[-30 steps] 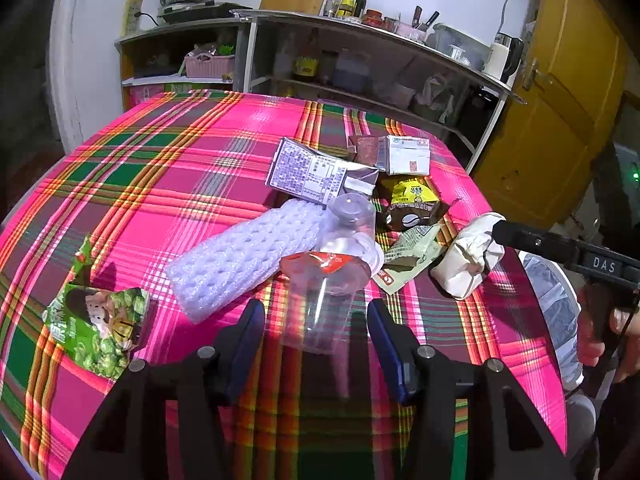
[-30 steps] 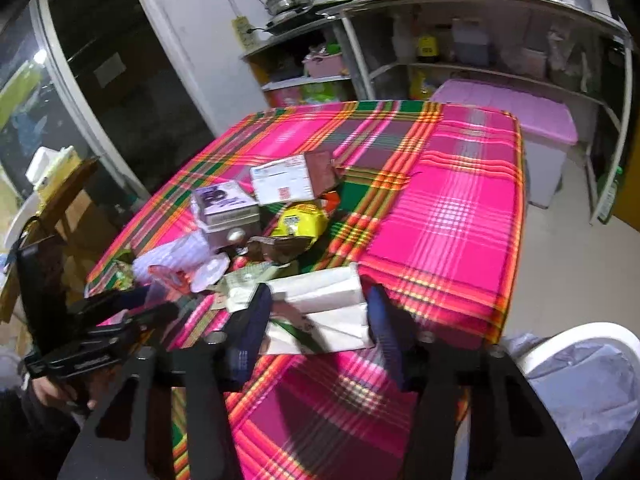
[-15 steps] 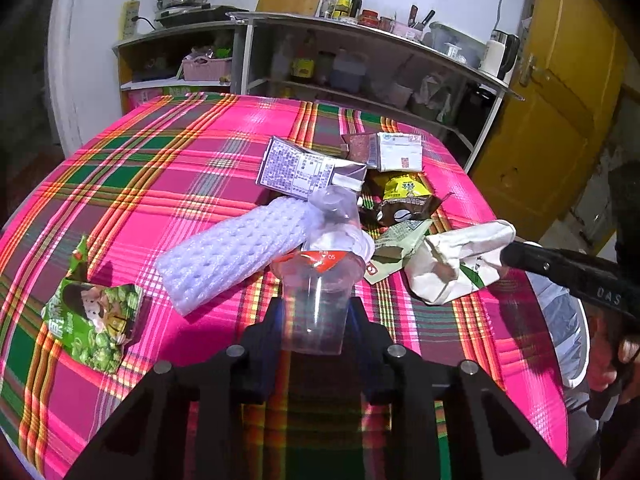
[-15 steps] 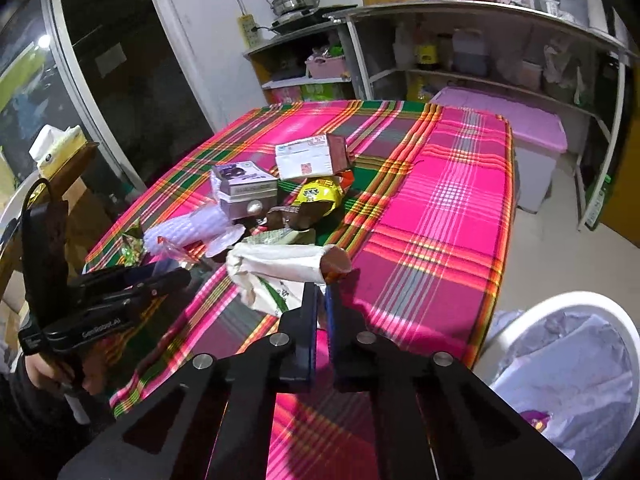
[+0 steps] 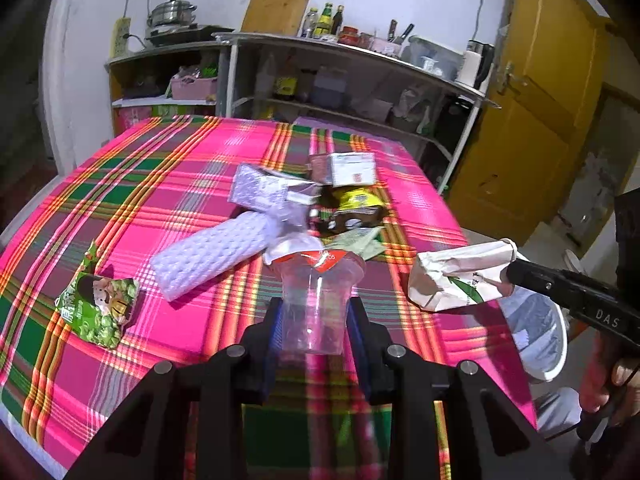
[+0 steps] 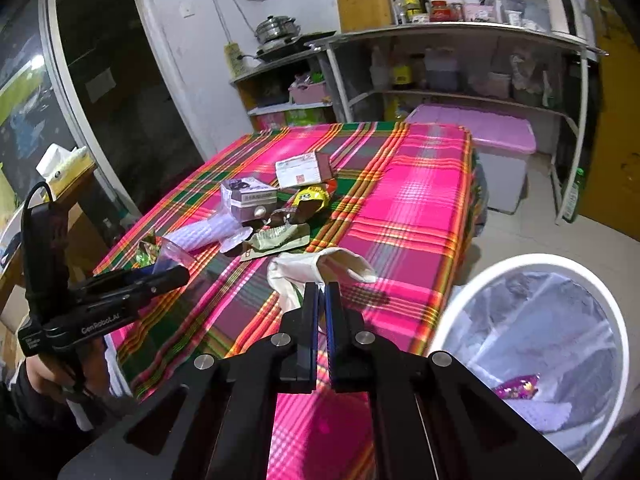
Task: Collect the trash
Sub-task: 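Carry the cup in the left gripper to the bin while the right carries the paper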
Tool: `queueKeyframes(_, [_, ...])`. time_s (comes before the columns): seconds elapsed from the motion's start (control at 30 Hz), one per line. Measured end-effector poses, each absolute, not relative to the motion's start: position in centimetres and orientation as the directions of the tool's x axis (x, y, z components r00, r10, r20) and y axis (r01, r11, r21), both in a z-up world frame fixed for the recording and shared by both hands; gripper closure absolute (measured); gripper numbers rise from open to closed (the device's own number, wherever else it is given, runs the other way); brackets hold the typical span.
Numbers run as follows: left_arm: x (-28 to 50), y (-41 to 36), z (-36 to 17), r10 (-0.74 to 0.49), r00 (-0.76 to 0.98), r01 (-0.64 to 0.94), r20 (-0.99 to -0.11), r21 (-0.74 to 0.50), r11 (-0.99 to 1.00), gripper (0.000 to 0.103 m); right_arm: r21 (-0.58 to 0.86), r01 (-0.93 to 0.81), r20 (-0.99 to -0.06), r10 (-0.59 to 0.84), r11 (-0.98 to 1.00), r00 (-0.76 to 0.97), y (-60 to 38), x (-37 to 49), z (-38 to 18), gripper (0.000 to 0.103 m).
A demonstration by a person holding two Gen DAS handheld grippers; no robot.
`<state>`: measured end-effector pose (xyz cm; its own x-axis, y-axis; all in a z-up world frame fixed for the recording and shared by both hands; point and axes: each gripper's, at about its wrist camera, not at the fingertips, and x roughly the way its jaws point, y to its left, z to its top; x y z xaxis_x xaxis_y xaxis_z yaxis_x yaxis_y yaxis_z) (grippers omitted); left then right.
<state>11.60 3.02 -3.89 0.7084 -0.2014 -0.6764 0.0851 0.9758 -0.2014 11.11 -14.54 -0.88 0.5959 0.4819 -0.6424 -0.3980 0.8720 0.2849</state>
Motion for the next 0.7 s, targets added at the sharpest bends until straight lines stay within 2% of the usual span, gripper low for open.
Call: queueKeyframes(0.7, [9.8, -4.0, -0.8, -0.307, 0.705, 0.242, -0.639, -0.191, 0.951, 0.071, 0.275, -0.301, -0.577, 0.407, 0.913, 0.708, -20.5, 6.7, 2.1, 0.1])
